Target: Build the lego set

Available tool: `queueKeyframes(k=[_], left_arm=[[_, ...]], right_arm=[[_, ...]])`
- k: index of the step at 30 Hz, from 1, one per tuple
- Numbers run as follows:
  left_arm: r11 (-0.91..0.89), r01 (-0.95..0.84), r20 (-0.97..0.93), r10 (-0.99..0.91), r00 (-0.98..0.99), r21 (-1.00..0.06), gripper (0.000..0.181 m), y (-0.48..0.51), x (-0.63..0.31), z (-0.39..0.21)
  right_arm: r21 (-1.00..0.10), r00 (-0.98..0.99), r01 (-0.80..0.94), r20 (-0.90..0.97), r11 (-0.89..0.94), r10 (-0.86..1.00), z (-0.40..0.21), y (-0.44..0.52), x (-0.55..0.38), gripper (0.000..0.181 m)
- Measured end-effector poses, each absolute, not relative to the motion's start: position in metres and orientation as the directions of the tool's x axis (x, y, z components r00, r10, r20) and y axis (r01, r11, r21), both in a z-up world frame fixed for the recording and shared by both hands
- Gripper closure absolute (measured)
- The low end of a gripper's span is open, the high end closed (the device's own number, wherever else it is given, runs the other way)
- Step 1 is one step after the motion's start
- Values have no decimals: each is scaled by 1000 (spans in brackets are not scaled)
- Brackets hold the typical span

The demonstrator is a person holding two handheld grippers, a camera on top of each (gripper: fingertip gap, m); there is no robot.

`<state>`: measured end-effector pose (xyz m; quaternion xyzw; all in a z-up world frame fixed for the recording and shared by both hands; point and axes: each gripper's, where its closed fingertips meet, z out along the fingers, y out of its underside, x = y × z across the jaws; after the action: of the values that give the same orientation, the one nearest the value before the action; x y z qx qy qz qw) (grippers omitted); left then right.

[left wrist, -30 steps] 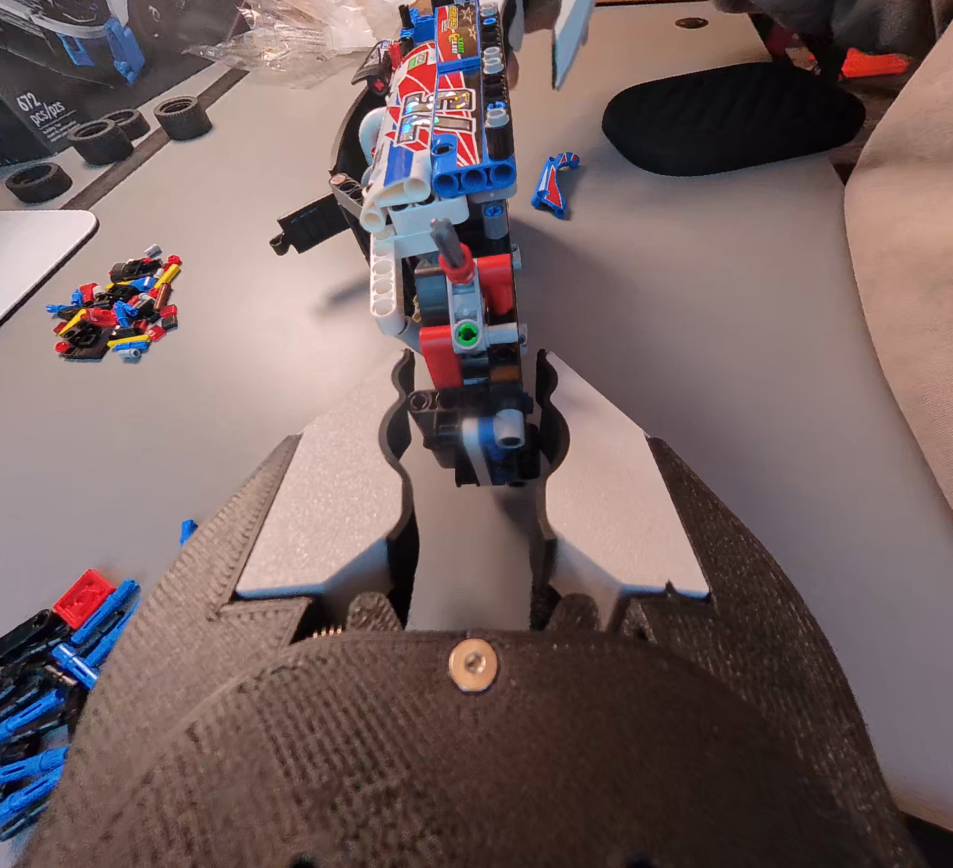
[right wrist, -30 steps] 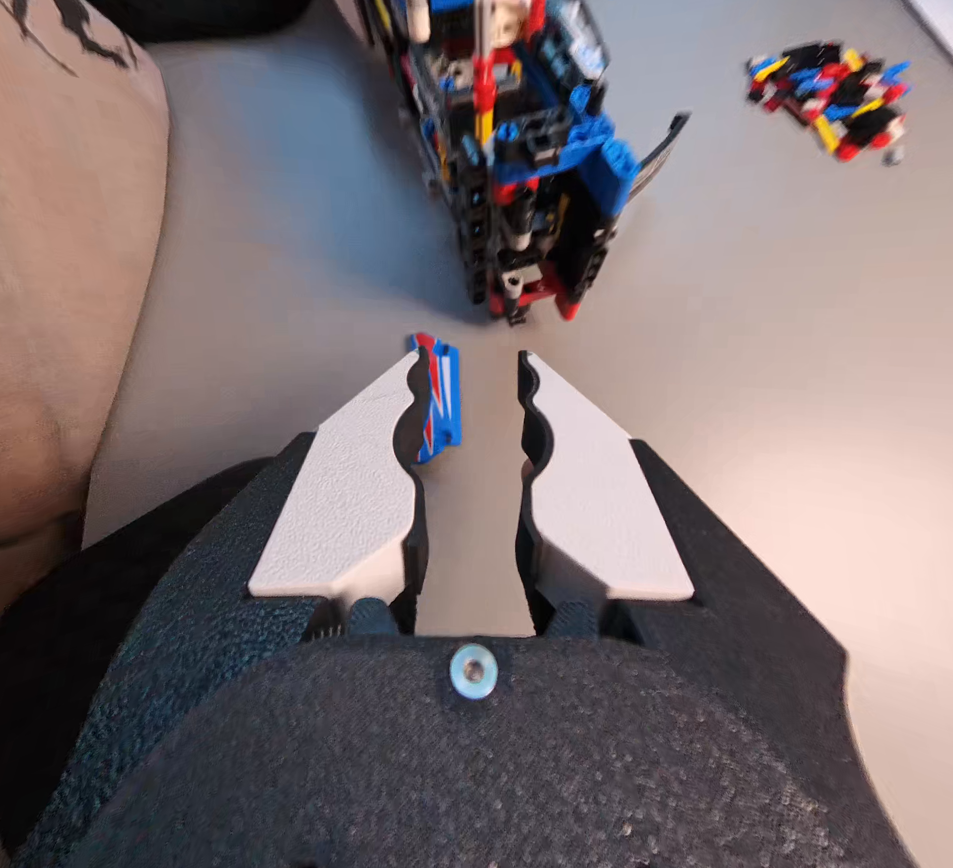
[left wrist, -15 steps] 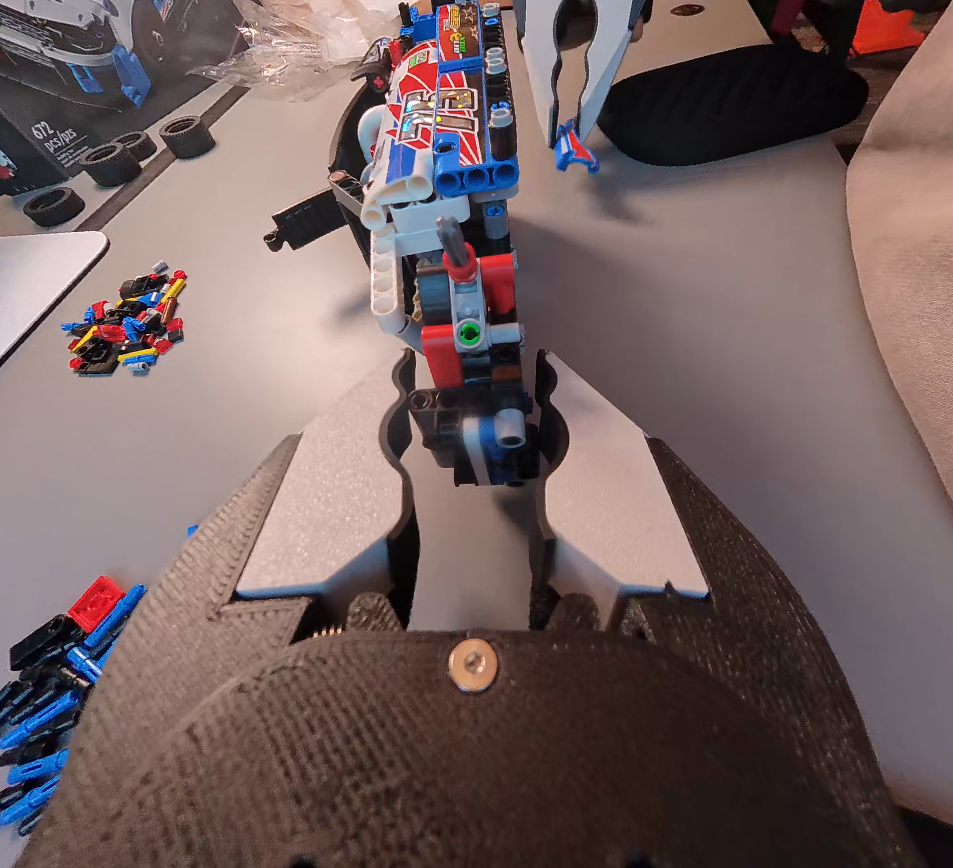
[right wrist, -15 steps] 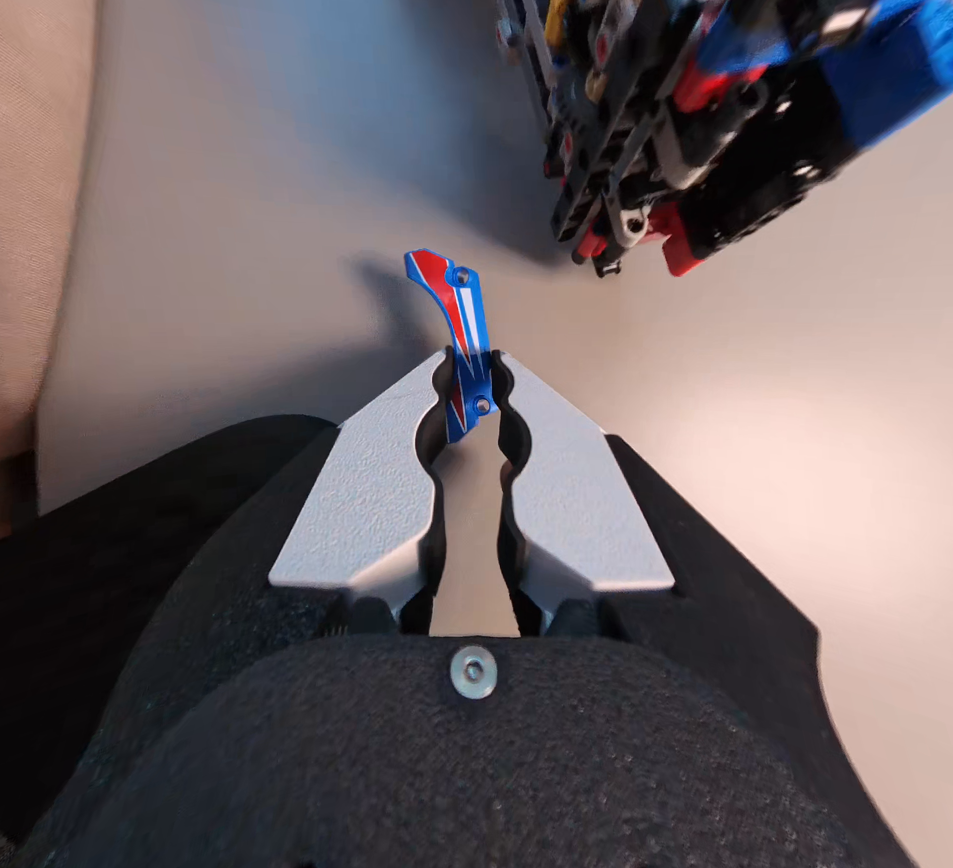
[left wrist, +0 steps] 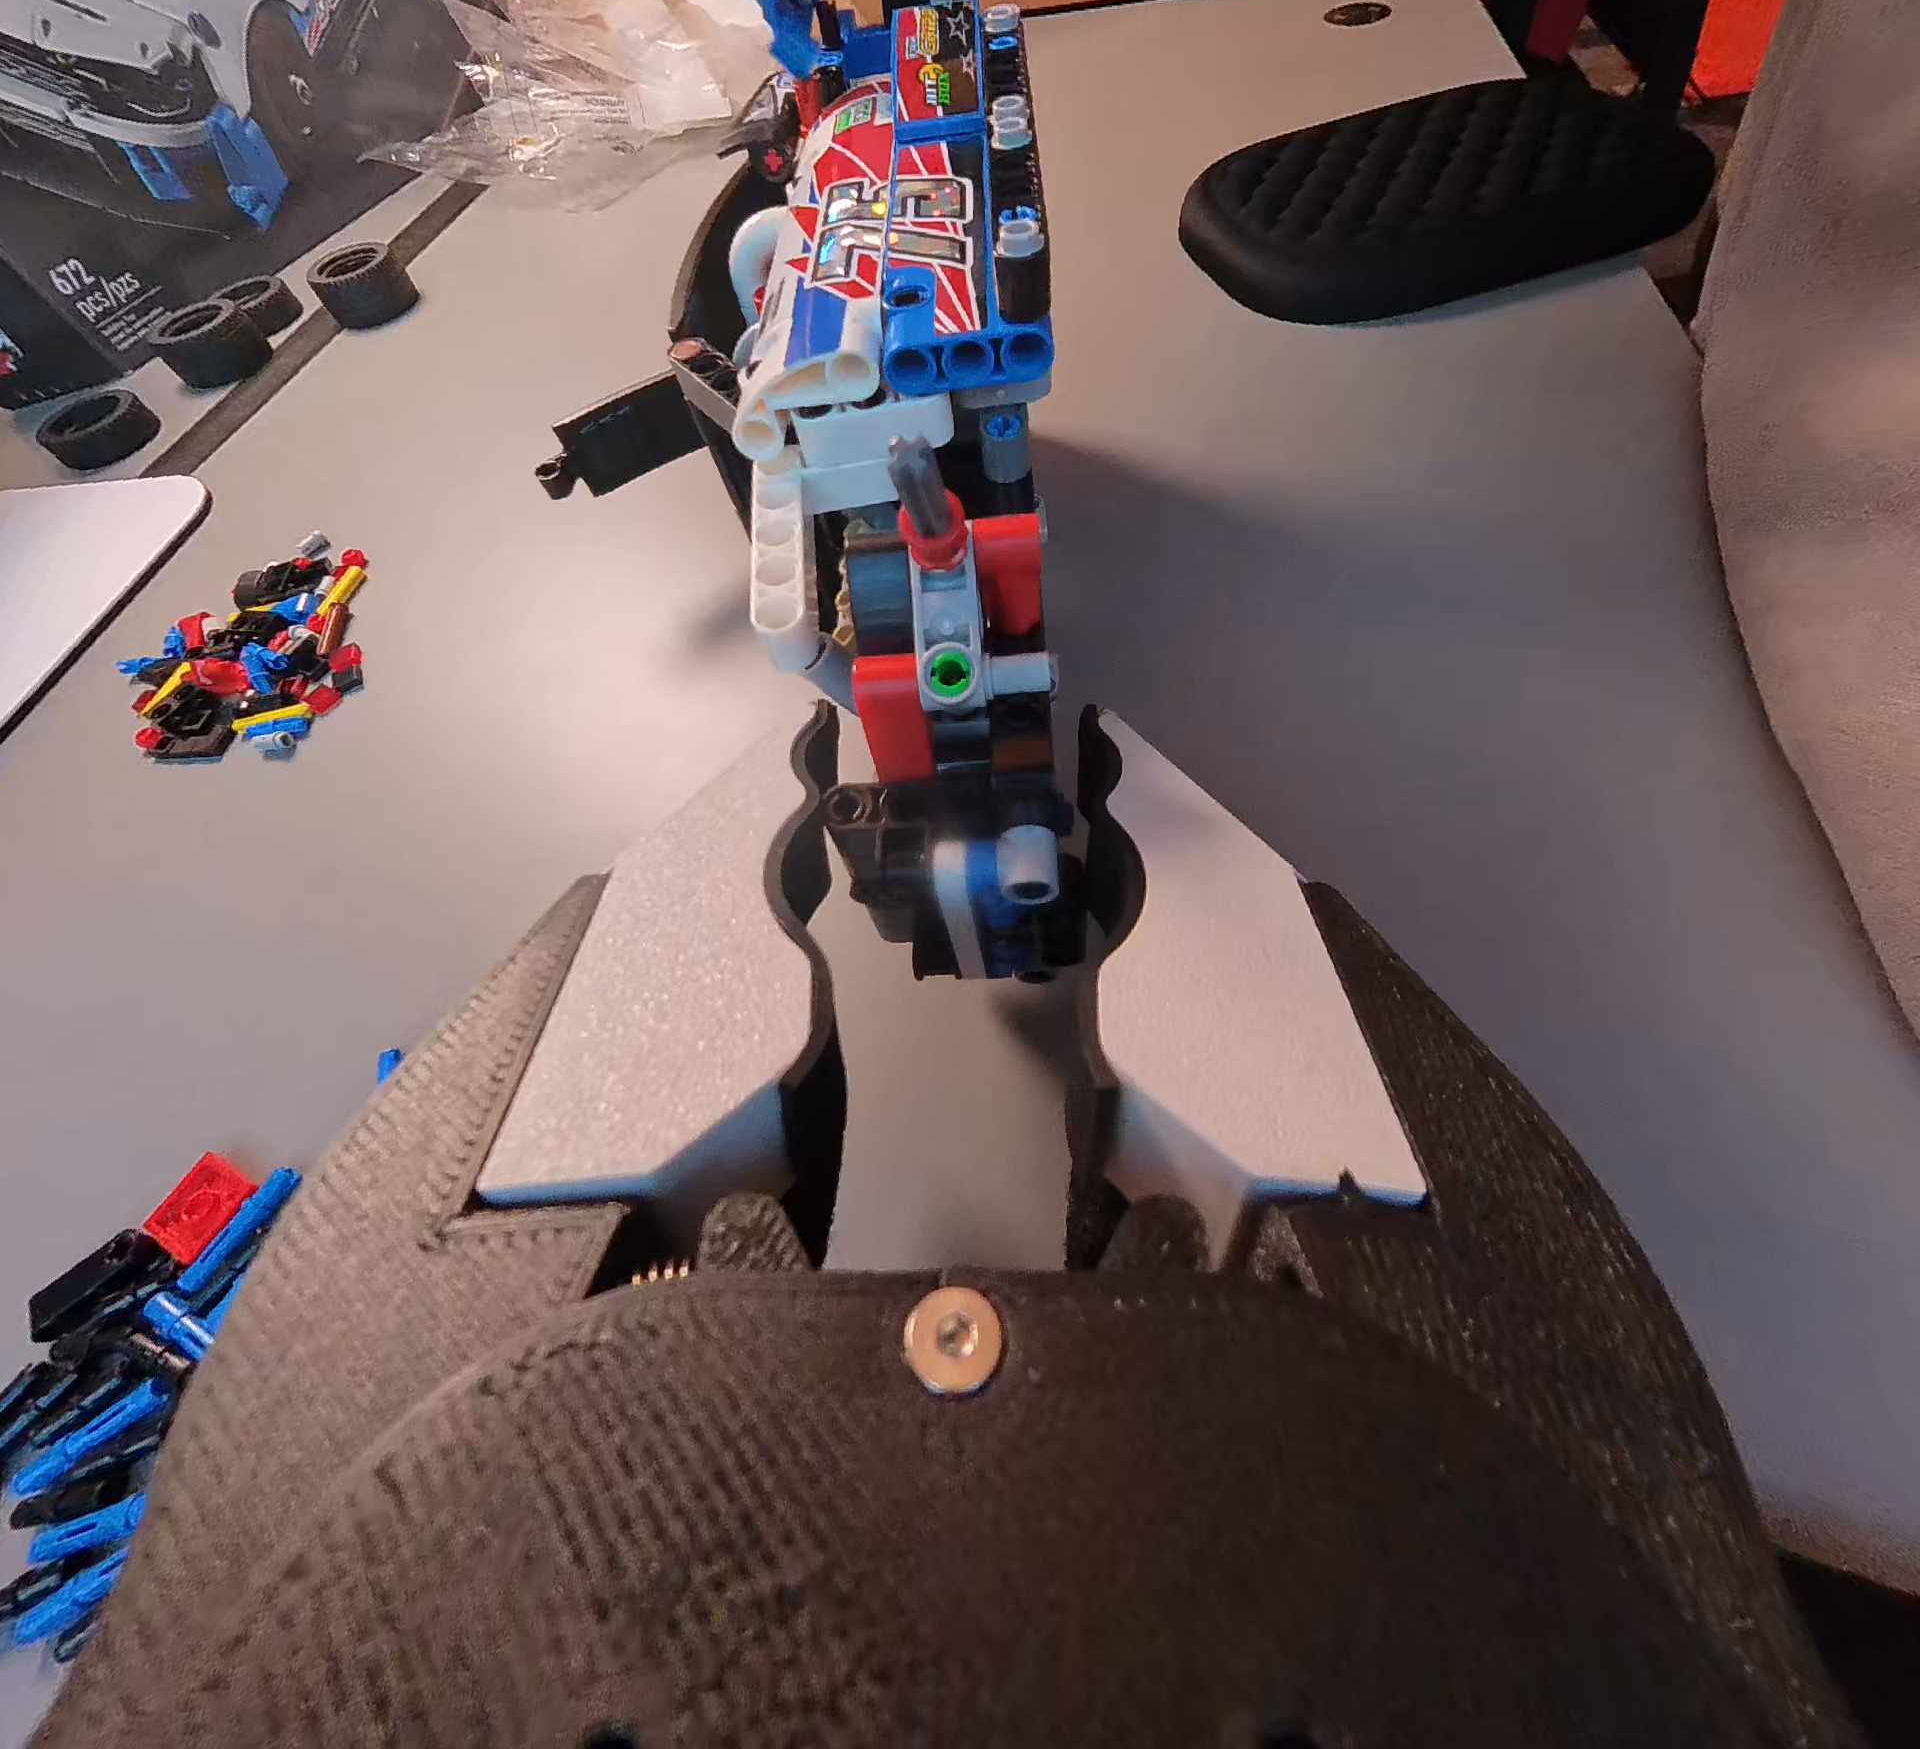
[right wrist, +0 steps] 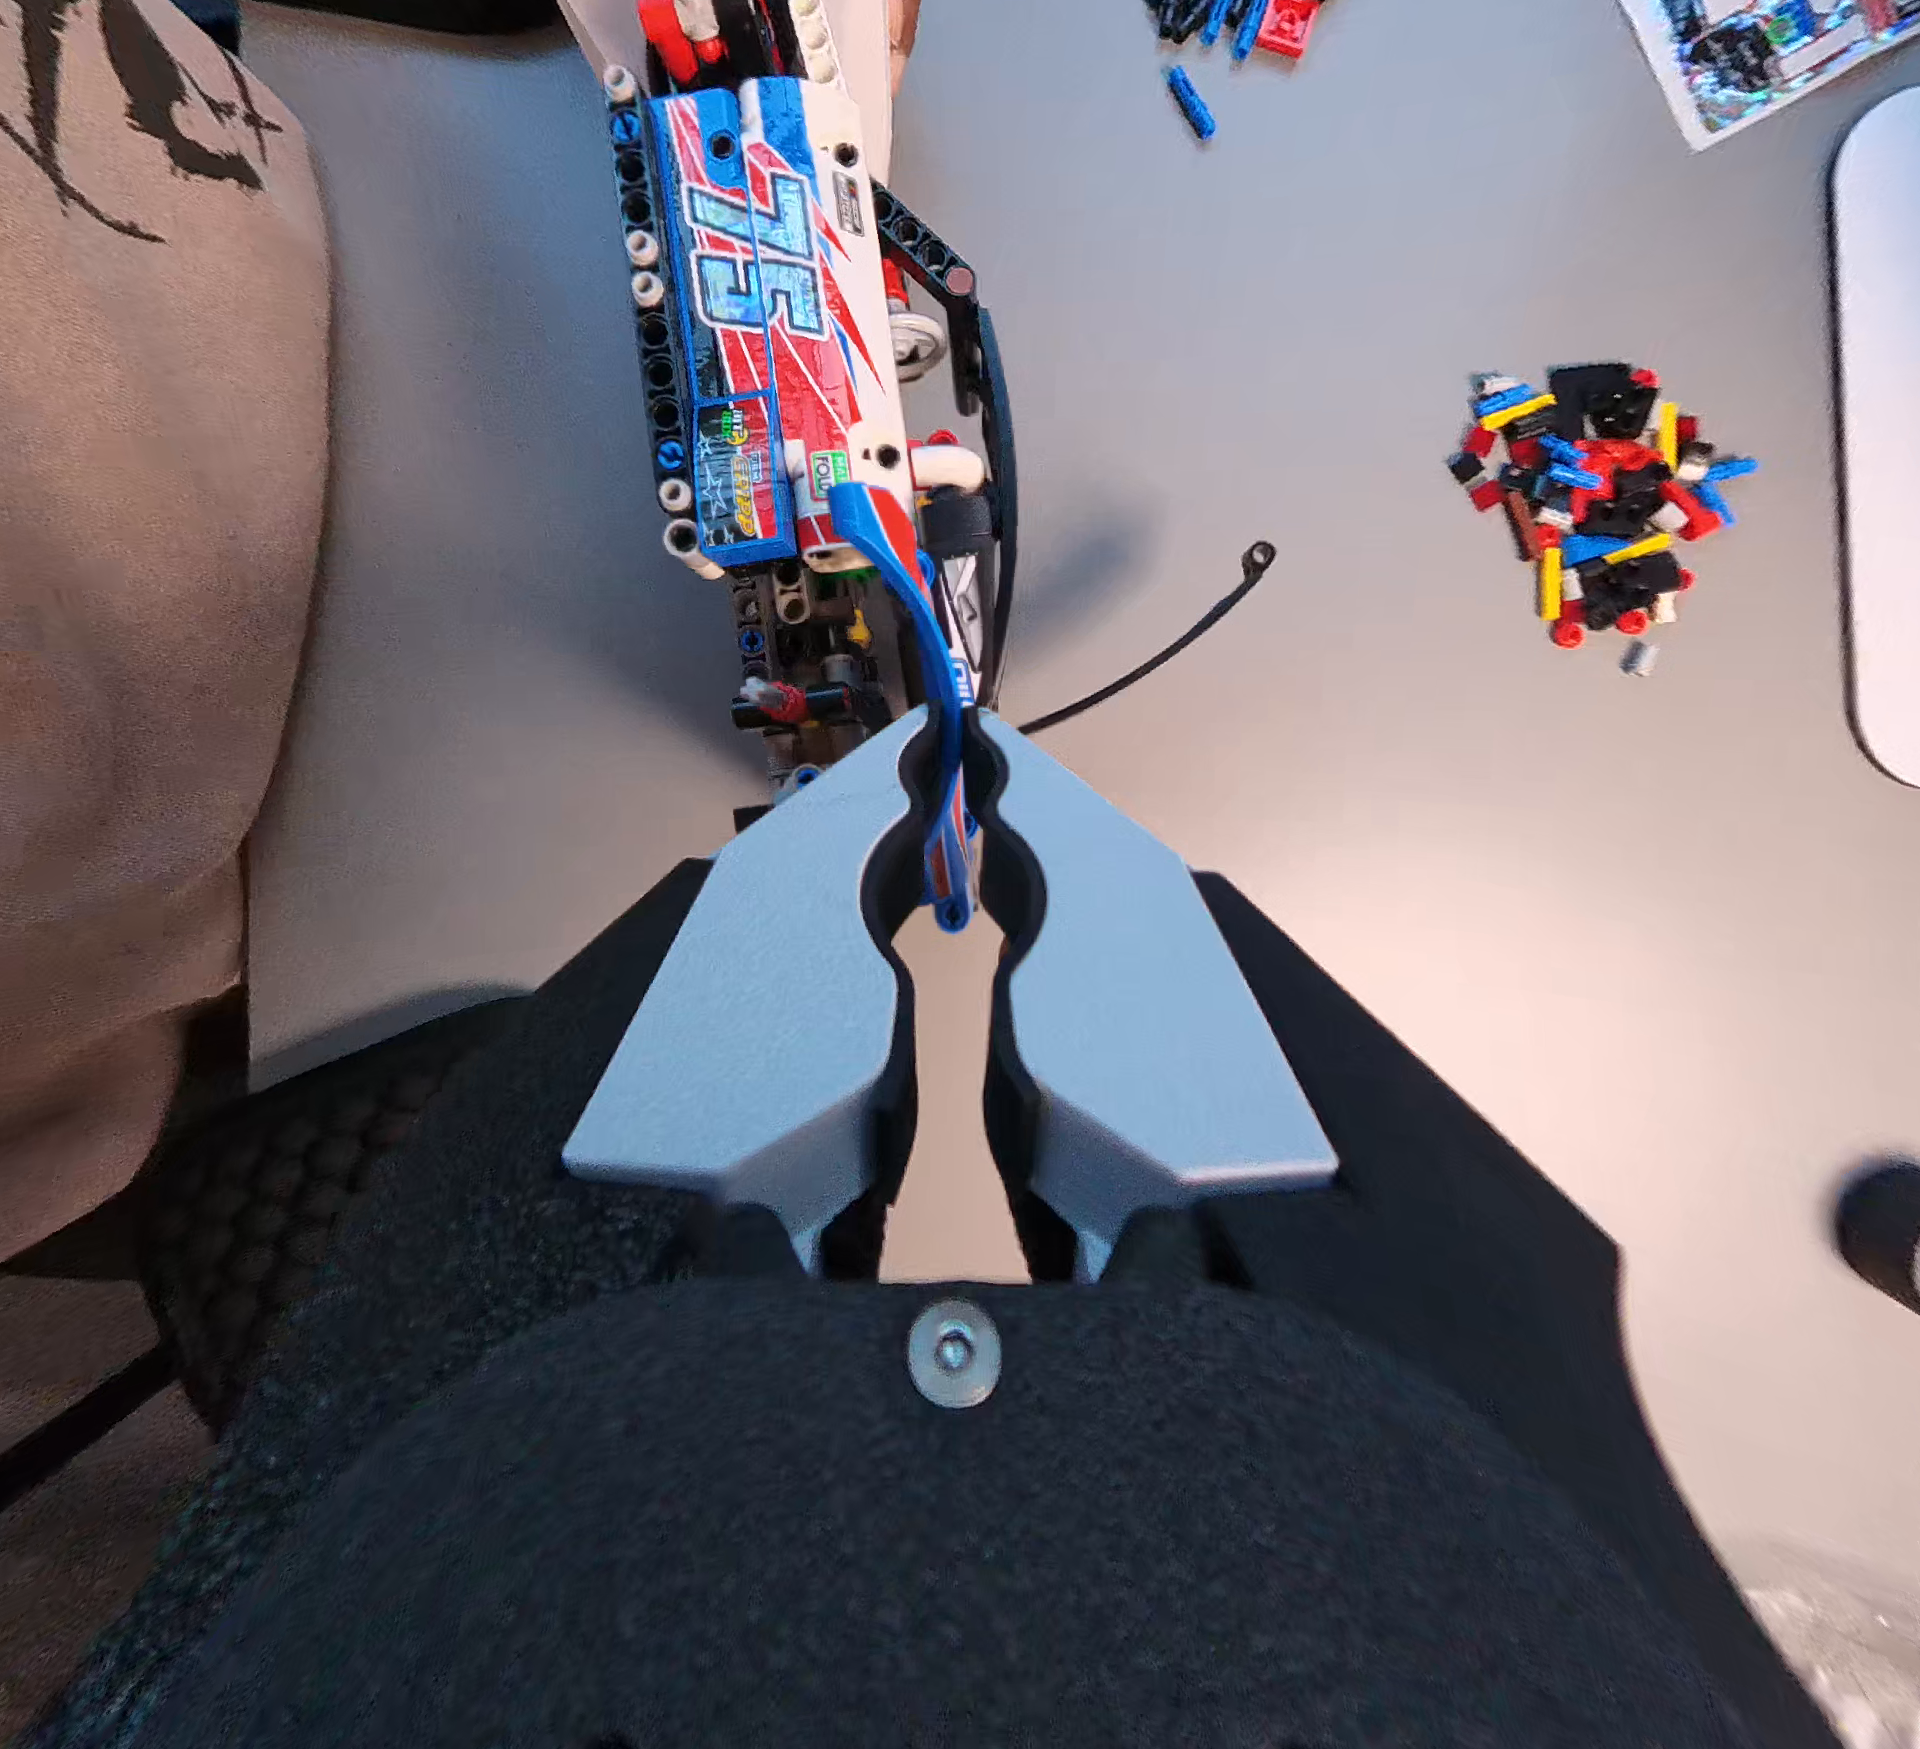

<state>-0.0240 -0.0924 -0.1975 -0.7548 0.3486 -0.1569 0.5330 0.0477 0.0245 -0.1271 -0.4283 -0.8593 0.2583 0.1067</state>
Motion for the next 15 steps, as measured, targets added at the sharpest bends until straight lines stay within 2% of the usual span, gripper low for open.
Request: queueKeyframes(k=[6,11,15], left_arm=[[-189,-335,-111,-705,701,-923,137,-93,-24,-197],[-195,-327,-98,-707,700,-925,136,-94,-24,-197],[-196,-331,-100,-709,698,-923,136,-95,-23,-197]], right_arm=[[-531,-618,664,6,527,786,-133,23,49,181],[-519,-573,629,193,579,796,-130,24,46,181],[-563,-466,565,385,603,796,-126,24,36,181]])
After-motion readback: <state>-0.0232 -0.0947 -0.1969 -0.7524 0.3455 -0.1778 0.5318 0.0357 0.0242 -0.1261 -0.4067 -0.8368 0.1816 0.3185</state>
